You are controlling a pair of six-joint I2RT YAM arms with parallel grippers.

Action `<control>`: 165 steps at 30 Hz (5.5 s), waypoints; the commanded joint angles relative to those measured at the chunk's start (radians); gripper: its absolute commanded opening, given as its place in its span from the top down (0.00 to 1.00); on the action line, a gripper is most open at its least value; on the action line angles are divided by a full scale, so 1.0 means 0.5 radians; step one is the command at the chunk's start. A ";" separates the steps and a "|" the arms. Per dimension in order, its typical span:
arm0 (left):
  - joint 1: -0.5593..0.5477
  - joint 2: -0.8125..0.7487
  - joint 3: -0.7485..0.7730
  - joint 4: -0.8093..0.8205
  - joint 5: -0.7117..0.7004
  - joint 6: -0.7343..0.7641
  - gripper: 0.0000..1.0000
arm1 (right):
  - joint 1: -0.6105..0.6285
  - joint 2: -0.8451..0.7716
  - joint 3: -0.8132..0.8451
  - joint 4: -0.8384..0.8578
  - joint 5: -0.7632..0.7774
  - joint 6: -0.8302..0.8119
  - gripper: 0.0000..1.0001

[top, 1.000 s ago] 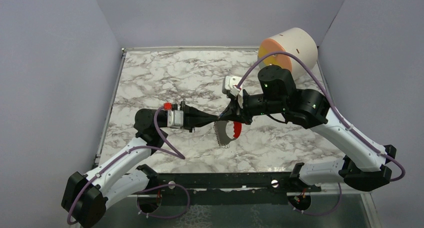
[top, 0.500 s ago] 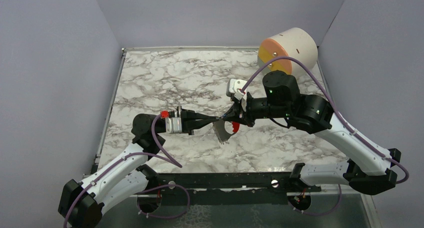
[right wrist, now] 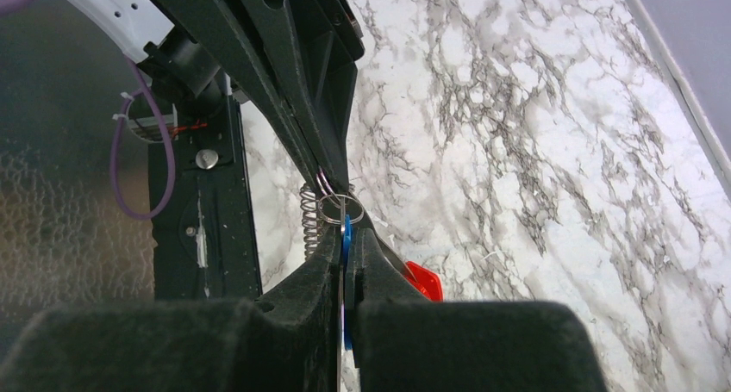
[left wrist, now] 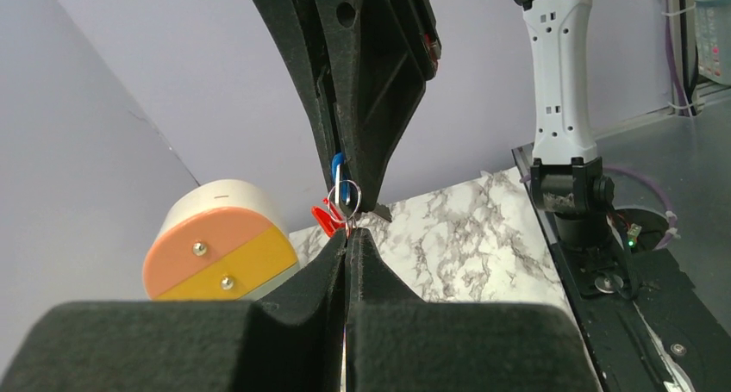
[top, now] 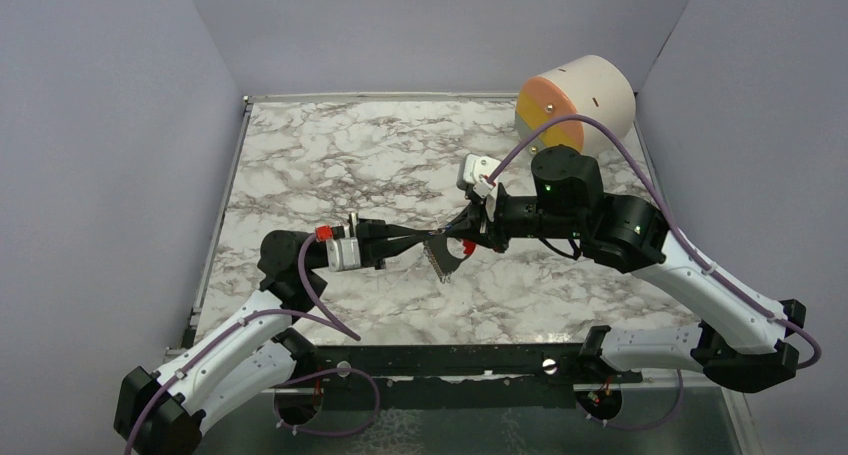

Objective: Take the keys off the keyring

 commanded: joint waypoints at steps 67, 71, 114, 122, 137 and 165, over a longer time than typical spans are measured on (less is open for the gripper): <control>0.010 0.529 -0.316 1.885 -0.920 -1.401 1.00 | 0.015 -0.067 -0.647 0.846 0.156 0.219 0.99; 0.009 0.488 -0.324 1.885 -0.931 -1.430 1.00 | 0.017 -0.070 -0.641 0.838 0.171 0.211 0.99; -0.007 0.381 -0.310 1.885 -0.959 -1.537 1.00 | 0.035 -0.350 -0.651 1.183 0.107 0.306 0.84; -0.010 0.381 -0.295 1.887 -0.971 -1.514 1.00 | 0.036 -0.252 -0.661 1.344 -0.012 0.337 0.89; -0.029 0.412 -0.250 1.885 -0.970 -1.510 1.00 | 0.037 -0.199 -0.728 1.493 -0.101 0.374 0.89; -0.094 0.373 -0.286 1.888 -1.009 -1.467 1.00 | 0.038 -0.144 -0.736 1.610 -0.114 0.375 0.99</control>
